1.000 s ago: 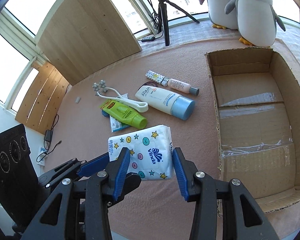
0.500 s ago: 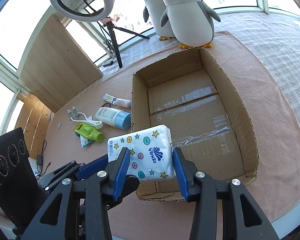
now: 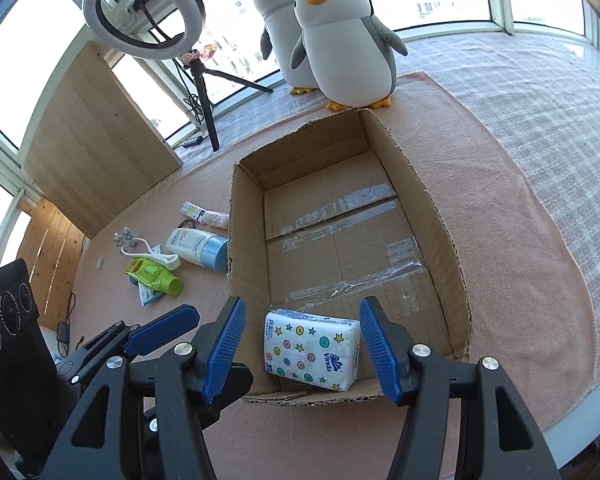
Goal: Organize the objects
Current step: 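Carry the tissue pack with the left gripper into the cardboard box and release, then move the left gripper back to the green tube and open around it, then close the left gripper on the green tube and lift it, then carry the green tube with the left gripper into the box and release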
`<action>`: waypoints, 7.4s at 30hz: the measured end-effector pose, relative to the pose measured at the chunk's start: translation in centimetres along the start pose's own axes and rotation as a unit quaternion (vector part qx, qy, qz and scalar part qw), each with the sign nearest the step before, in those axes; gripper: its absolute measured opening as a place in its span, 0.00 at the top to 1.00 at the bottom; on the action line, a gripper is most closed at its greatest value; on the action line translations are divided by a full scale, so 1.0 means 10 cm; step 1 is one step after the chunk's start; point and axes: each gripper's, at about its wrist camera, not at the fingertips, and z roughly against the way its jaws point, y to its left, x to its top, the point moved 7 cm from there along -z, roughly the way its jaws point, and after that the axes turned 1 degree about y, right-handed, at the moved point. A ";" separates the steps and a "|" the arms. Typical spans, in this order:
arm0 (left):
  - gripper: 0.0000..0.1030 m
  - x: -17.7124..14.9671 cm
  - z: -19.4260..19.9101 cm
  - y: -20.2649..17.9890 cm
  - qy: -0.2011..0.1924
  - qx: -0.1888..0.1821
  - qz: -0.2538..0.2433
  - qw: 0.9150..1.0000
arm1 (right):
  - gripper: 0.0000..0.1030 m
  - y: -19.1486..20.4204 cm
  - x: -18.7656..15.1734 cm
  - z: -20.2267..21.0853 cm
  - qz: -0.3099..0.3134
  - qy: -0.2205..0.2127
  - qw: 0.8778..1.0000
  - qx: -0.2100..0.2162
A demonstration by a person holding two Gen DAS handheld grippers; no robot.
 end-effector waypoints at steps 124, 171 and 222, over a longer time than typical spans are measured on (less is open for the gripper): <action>0.29 -1.40 0.66 2.26 0.070 0.020 0.191 0.979 | 0.62 2.28 -1.14 -1.74 0.146 0.276 0.940 0.137; 0.41 -0.53 0.51 1.00 0.015 -0.038 0.083 0.996 | 0.74 1.42 -0.49 -0.67 0.057 0.150 0.973 0.164; 0.22 -0.59 0.50 1.46 0.016 0.017 0.124 0.992 | 0.38 0.89 0.16 -0.36 0.055 -0.024 0.996 0.061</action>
